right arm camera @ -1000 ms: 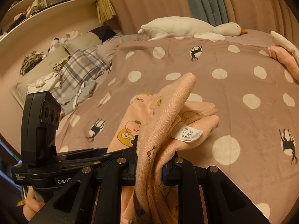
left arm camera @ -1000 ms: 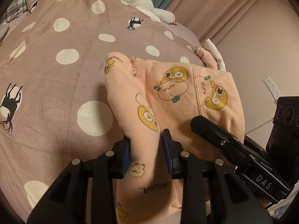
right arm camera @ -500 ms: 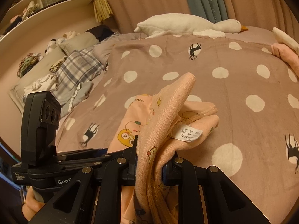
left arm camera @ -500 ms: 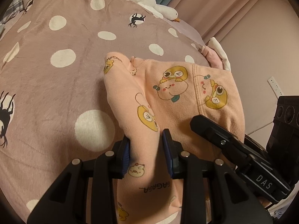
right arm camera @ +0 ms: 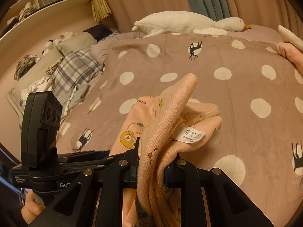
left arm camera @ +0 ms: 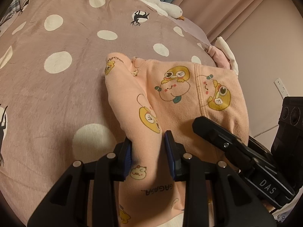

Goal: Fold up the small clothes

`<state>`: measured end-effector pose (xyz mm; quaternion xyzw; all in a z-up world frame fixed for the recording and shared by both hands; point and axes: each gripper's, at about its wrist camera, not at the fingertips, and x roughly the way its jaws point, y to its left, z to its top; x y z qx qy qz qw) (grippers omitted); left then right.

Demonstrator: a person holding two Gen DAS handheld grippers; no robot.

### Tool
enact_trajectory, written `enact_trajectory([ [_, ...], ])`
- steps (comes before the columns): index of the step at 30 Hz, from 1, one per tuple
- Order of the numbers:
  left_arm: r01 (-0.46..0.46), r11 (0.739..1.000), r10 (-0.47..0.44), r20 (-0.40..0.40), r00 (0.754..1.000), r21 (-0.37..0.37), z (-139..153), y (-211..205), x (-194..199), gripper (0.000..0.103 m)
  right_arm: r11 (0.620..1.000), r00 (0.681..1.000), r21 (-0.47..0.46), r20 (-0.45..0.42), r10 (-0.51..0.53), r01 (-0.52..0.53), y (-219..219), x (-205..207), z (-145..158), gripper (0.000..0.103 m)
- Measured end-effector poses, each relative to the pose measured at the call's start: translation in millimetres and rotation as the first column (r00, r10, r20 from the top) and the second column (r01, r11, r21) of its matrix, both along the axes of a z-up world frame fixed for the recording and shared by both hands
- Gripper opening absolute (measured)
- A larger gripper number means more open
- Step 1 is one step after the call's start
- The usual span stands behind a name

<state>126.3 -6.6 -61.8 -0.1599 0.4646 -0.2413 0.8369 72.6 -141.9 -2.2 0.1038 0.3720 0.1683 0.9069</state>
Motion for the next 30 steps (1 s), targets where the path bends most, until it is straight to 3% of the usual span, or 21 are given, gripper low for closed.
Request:
enact_trajectory([
  [30,0.023,0.998,-0.022,-0.031,0.999,0.058,-27.0,-27.4,61.0,0.030,1.000,0.999,-0.001,-0.039,-0.028,0.028,-23.2,52.6,-29.8,0.020],
])
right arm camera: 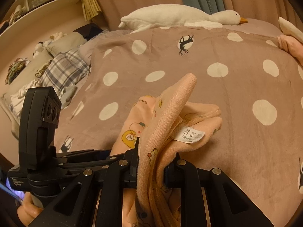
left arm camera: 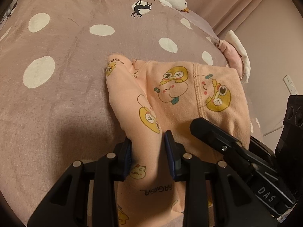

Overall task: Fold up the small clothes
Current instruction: 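Fold the held side over the shirt with the right tool and release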

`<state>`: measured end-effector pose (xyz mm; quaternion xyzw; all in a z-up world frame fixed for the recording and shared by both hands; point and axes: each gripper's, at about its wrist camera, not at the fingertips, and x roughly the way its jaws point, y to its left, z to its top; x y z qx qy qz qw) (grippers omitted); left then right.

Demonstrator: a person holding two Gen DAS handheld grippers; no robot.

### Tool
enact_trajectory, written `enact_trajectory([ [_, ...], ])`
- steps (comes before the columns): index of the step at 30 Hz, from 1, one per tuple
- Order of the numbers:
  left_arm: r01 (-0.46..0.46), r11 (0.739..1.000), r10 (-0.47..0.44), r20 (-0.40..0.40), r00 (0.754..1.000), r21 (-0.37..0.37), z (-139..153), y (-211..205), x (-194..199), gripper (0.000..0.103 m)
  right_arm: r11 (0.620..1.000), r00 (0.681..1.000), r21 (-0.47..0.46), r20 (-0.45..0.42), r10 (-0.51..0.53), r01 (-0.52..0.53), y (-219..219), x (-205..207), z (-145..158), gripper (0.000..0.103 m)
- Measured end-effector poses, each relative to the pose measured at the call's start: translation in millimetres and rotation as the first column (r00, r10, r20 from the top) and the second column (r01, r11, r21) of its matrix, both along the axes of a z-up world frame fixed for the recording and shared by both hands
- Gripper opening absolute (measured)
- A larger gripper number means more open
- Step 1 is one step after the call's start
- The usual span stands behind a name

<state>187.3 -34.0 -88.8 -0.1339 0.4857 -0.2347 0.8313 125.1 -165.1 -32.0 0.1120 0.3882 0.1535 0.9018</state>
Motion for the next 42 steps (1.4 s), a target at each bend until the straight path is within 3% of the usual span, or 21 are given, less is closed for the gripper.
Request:
enact_trajectory([
  [11,-0.009,0.999,0.010,-0.014,1.000,0.031,-8.7,-1.9,6.5,0.033,1.000,0.999,0.009,-0.025,-0.021,0.021,-7.0,6.2,-6.0,0.020],
  [35,-0.017,0.998,0.019,-0.044,0.999,0.063,-21.2,-3.3,14.6,0.042,0.988,0.976,0.036,-0.163,-0.142,0.150,-46.9,14.5,-37.0,0.020],
  [38,-0.018,0.998,0.021,-0.044,0.999,0.068,-21.4,-2.8,15.8,0.046,0.986,0.972,0.030,-0.177,-0.154,0.162,-49.9,15.3,-39.6,0.024],
  [42,-0.023,0.994,0.027,-0.030,0.999,0.105,-20.6,-4.7,15.7,0.053,0.982,0.965,0.002,-0.185,-0.184,0.188,-53.2,14.1,-41.4,0.039],
])
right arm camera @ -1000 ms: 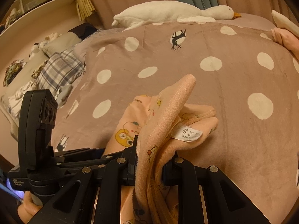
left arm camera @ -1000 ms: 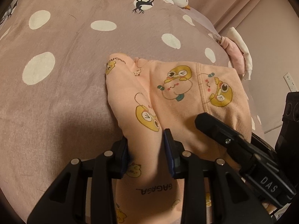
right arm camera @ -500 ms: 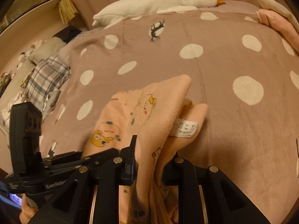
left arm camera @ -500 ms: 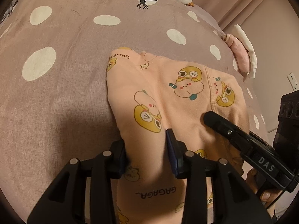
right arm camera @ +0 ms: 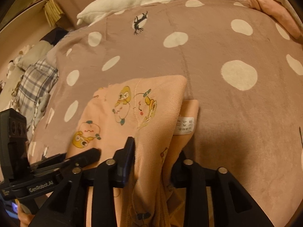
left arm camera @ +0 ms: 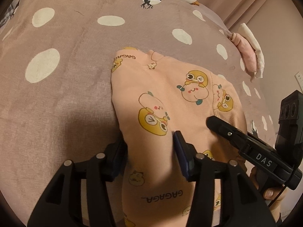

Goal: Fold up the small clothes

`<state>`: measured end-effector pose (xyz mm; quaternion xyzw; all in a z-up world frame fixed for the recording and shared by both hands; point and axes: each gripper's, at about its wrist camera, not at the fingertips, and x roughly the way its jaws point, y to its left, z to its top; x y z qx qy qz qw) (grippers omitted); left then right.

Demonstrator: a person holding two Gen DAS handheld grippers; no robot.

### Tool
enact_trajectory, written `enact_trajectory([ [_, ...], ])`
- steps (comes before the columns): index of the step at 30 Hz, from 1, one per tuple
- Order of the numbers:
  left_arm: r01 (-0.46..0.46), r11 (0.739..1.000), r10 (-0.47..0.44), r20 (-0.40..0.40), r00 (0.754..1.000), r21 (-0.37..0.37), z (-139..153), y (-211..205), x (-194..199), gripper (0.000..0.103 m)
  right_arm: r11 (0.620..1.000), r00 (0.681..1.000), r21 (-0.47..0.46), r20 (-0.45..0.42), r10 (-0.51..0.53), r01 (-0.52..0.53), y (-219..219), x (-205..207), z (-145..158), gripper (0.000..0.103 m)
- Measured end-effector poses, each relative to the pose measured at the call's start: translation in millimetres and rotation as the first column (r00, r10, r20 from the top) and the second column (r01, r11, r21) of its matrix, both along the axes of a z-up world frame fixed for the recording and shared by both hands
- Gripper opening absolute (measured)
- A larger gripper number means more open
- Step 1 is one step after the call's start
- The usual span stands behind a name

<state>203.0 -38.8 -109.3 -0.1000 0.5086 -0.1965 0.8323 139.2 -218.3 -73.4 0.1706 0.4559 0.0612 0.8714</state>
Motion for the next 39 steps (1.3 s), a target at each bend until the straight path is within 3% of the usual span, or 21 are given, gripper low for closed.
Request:
enact_trajectory([
  [3,-0.008,0.999,0.008,0.005,1.000,0.034,1.0,0.7,-1.3,0.062,1.000,1.000,-0.017,-0.002,-0.015,0.015,-4.1,-2.6,0.8,0.047],
  [8,-0.046,0.992,0.045,0.013,0.999,0.117,0.9,5.8,-5.7,0.087,0.998,0.999,-0.032,-0.010,-0.046,0.045,-13.8,-7.4,1.3,0.059],
  [16,-0.068,0.989,0.067,0.012,0.998,0.131,6.1,19.6,-23.8,0.088,0.995,0.998,-0.096,0.044,-0.035,0.039,-13.4,-30.3,16.8,0.063],
  [20,-0.101,0.978,0.093,0.048,0.994,0.181,10.4,25.8,-38.8,0.099,0.995,0.996,-0.087,0.073,0.049,-0.043,-5.8,-49.3,22.3,0.063],
  [25,-0.110,0.976,0.105,0.033,0.994,0.188,6.8,30.3,-50.4,0.099,0.970,0.998,-0.233,-0.008,0.070,-0.070,4.6,-56.1,3.4,0.063],
  [32,-0.131,0.948,0.123,0.044,0.991,0.290,23.1,31.0,-75.7,0.099,0.974,0.999,-0.223,0.011,0.037,-0.034,5.9,-70.8,21.8,0.063],
  [39,-0.140,0.940,0.117,0.090,0.989,0.312,51.1,30.8,-114.4,0.103,0.978,0.995,-0.201,0.069,0.073,-0.058,20.7,-111.8,54.5,0.092],
])
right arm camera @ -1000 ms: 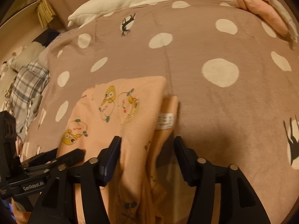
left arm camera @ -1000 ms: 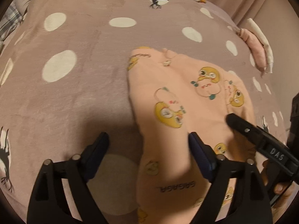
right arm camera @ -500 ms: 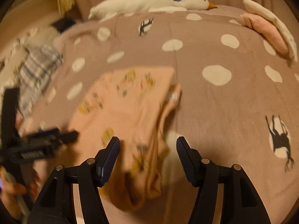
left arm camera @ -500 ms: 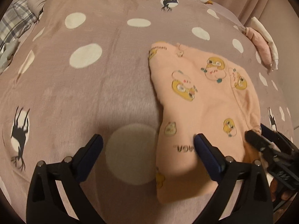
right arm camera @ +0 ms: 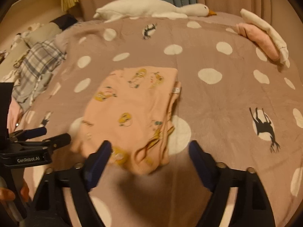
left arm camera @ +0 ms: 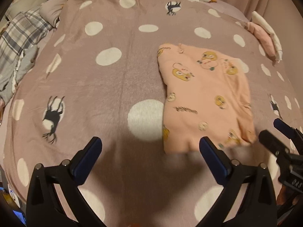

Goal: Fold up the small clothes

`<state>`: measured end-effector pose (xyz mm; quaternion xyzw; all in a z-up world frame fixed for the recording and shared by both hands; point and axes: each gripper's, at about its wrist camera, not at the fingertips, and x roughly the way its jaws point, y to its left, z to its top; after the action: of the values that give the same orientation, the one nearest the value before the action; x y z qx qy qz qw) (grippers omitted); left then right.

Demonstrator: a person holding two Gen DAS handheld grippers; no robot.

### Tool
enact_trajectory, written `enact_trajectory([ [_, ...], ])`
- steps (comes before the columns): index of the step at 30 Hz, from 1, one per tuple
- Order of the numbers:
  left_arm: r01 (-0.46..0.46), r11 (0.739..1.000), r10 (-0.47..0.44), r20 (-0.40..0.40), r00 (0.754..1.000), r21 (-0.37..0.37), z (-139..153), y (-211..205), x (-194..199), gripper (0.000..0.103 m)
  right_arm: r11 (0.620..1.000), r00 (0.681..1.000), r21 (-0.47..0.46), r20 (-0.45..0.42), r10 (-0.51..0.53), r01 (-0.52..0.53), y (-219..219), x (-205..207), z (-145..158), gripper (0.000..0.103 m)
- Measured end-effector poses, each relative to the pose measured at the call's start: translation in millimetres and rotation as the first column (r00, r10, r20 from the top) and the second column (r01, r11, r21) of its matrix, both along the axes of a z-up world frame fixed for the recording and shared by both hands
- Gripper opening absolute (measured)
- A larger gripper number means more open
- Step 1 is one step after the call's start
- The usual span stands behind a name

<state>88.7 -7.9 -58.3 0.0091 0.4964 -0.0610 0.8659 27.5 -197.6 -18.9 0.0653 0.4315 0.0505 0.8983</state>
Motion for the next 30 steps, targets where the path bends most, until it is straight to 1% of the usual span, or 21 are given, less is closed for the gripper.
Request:
enact_trajectory([
  [2,-0.005,1.000,0.004,0.022,1.000,0.023,10.8,-1.7,-12.4,0.103,1.000,1.000,0.006,0.005,0.023,-0.023,3.9,-10.0,6.8,0.096],
  [3,-0.009,0.999,0.007,0.035,0.999,0.033,16.2,-1.9,-19.3,0.103,1.000,1.000,0.003,0.009,0.030,-0.030,5.4,-15.4,10.4,0.101],
  [4,-0.012,0.999,0.010,0.047,0.999,0.038,21.5,-1.4,-26.0,0.103,0.999,0.999,-0.005,0.018,0.032,-0.032,7.8,-21.5,15.1,0.102],
  [8,-0.013,0.999,0.009,0.078,0.997,0.051,38.4,-0.9,-47.1,0.103,0.999,0.997,-0.027,0.068,0.037,-0.035,12.3,-42.1,37.2,0.102],
  [11,0.001,0.999,-0.007,0.122,0.992,0.046,54.5,-1.1,-62.9,0.103,1.000,0.993,0.000,0.110,0.031,-0.031,10.8,-55.0,55.1,0.102],
  [13,0.002,0.999,-0.007,0.143,0.990,0.041,60.3,-2.8,-70.5,0.103,0.999,0.992,0.017,0.127,0.025,-0.027,11.5,-61.7,60.4,0.102],
  [15,-0.004,0.999,-0.003,0.140,0.990,0.052,59.8,-5.1,-72.9,0.103,0.999,0.994,0.013,0.109,0.028,-0.030,12.8,-59.4,54.0,0.102],
  [17,-0.001,0.998,-0.007,0.126,0.992,0.061,55.3,-7.6,-74.3,0.103,1.000,0.998,-0.005,0.070,0.003,-0.002,14.3,-57.9,42.3,0.102],
  [20,0.010,0.998,-0.017,0.108,0.994,0.061,52.2,-9.5,-78.1,0.103,1.000,0.999,0.012,0.042,0.010,-0.010,17.8,-58.8,32.2,0.102],
  [23,0.008,0.998,-0.015,0.106,0.994,0.067,52.5,-10.3,-82.0,0.103,1.000,0.999,-0.011,0.045,0.013,-0.013,22.6,-61.1,32.6,0.102],
  [30,0.002,0.998,-0.010,0.120,0.993,0.066,55.4,-10.3,-85.1,0.103,0.999,0.998,-0.033,0.064,0.013,-0.011,25.1,-65.5,40.2,0.102],
])
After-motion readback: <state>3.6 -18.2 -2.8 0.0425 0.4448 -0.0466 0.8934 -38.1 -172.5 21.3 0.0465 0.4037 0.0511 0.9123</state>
